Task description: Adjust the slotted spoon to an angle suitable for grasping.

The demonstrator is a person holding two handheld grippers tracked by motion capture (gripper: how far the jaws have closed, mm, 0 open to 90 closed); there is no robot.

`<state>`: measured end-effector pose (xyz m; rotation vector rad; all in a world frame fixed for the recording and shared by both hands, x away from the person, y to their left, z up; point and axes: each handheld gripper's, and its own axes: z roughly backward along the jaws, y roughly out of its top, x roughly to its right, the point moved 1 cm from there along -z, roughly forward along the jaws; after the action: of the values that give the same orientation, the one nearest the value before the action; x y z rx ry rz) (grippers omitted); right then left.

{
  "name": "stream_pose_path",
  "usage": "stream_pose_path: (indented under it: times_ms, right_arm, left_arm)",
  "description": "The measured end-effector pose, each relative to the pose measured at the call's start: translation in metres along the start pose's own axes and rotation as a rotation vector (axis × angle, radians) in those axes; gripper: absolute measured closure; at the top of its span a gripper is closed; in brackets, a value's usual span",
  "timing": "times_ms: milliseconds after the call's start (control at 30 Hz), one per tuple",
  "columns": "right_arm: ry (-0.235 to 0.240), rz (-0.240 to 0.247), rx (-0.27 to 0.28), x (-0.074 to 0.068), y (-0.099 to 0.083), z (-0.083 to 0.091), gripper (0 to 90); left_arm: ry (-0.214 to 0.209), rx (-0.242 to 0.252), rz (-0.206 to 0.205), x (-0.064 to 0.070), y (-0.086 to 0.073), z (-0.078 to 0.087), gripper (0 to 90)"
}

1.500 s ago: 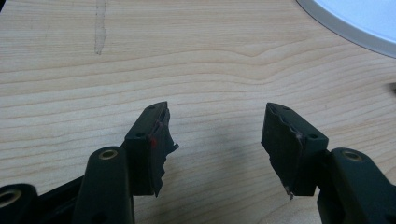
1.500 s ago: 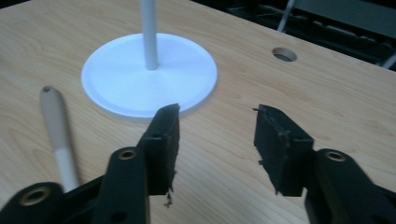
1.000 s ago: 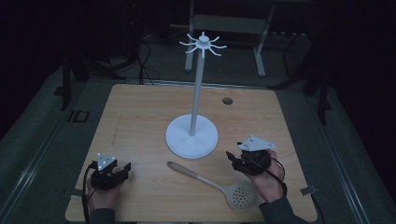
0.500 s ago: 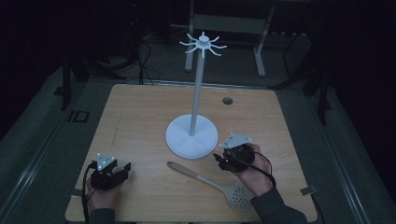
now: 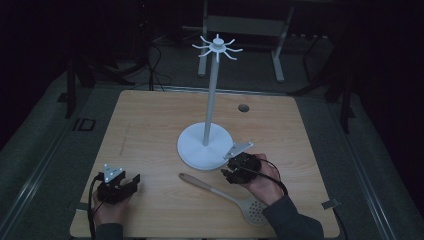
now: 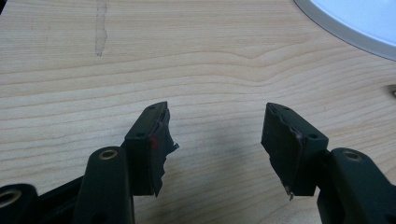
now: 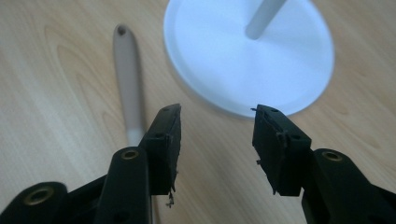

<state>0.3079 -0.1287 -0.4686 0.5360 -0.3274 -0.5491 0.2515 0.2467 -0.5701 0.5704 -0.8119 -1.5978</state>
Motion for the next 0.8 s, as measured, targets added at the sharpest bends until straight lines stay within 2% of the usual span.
stream_pose_path:
  times_ms: [133,400,667,800]
  right_arm:
    - [0.044,0.027,-0.032,-0.004,0.005,-0.006,54.7]
    - [0.084,0.059,-0.071,-0.012,0.012,-0.016,56.2]
    - [0.134,0.088,-0.132,-0.021,0.01,-0.034,58.9]
    - [0.152,0.095,-0.17,-0.029,0.007,-0.049,60.9]
  left_arm:
    - [-0.001,0.0,0.001,0.0,0.0,0.0,42.1]
    - [-0.002,0.0,0.0,0.0,0.0,0.0,42.1]
    - [-0.002,0.0,0.002,0.0,0.0,0.0,42.1]
    - [-0.002,0.001,0.003,0.0,0.0,0.0,42.1]
